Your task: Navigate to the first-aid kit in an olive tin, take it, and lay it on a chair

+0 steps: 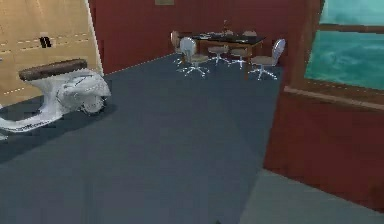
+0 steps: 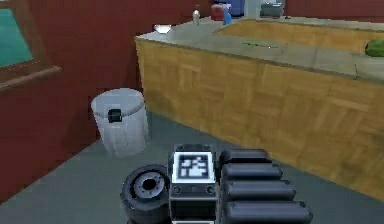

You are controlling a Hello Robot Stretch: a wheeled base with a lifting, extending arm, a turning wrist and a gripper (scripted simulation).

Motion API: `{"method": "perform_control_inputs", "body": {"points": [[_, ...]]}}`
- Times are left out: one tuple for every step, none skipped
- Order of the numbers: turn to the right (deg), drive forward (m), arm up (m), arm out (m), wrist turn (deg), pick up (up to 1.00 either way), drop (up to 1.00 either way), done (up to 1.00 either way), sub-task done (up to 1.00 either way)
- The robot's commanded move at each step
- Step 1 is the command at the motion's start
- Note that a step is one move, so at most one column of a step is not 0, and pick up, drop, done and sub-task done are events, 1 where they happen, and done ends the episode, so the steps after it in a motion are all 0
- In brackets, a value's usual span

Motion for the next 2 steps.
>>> {"method": "perform_control_inputs", "body": {"points": [[0.0, 1.0, 0.0, 0.0, 0.0, 0.0, 0.0, 0.0, 0.0], [0.0, 0.55, 0.0, 0.0, 0.0, 0.0, 0.0, 0.0, 0.0]]}}
